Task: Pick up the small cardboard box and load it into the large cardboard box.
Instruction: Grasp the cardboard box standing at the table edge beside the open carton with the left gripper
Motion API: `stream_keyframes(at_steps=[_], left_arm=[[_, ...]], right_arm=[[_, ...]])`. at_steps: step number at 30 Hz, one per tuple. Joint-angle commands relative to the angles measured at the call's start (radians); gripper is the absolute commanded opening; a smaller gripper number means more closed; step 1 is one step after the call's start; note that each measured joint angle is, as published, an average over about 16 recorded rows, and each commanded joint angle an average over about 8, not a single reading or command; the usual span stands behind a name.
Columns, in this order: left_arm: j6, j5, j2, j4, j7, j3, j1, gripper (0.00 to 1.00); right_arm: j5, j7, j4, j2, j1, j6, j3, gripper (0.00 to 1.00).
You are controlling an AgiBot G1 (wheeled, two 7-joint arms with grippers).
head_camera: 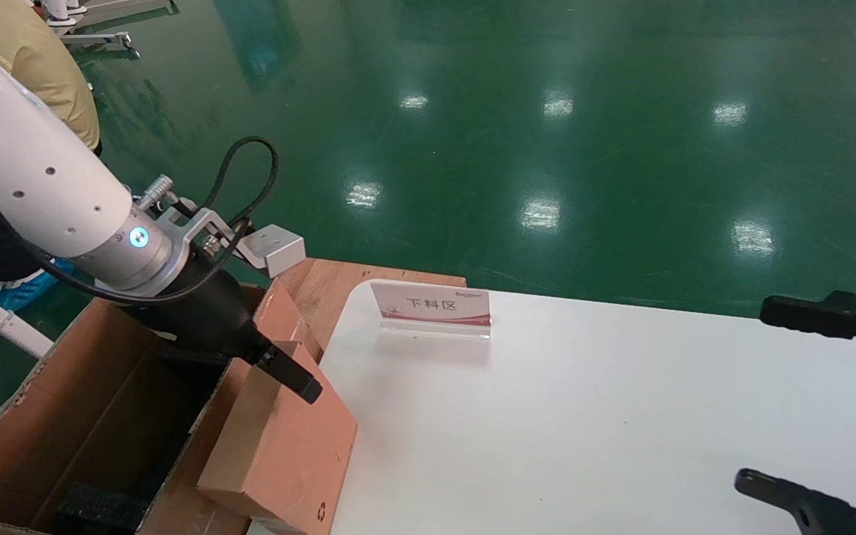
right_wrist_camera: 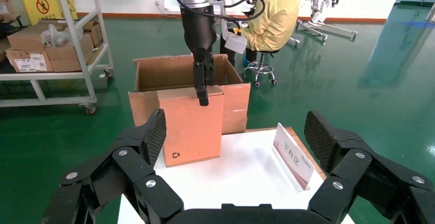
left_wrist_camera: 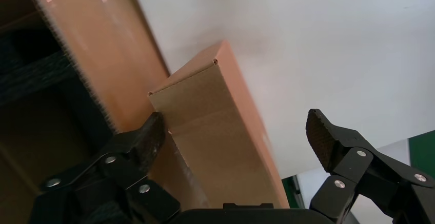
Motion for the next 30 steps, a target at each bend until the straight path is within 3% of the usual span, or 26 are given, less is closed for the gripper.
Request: stream_keyframes(at_steps=[1, 12, 30], left_arm=[[0.003, 0.002, 0.004, 0.0, -0.009, 0.021, -0.019, 1.0], [-0.011, -0.043, 0.022, -0.001, -0.038, 0.124, -0.088, 1.0], [-0.047, -0.096, 0.0, -0.001, -0.037, 0.205, -0.063, 1.0]], right_arm=[[0.0, 0.0, 0.0, 0.0, 0.0, 0.0, 0.0, 1.0], [0.001, 0.0, 0.0, 0.0, 0.0, 0.0, -0.001, 1.0], [0.001, -0.001, 0.0, 0.001, 0.0, 0.001, -0.002, 1.0]])
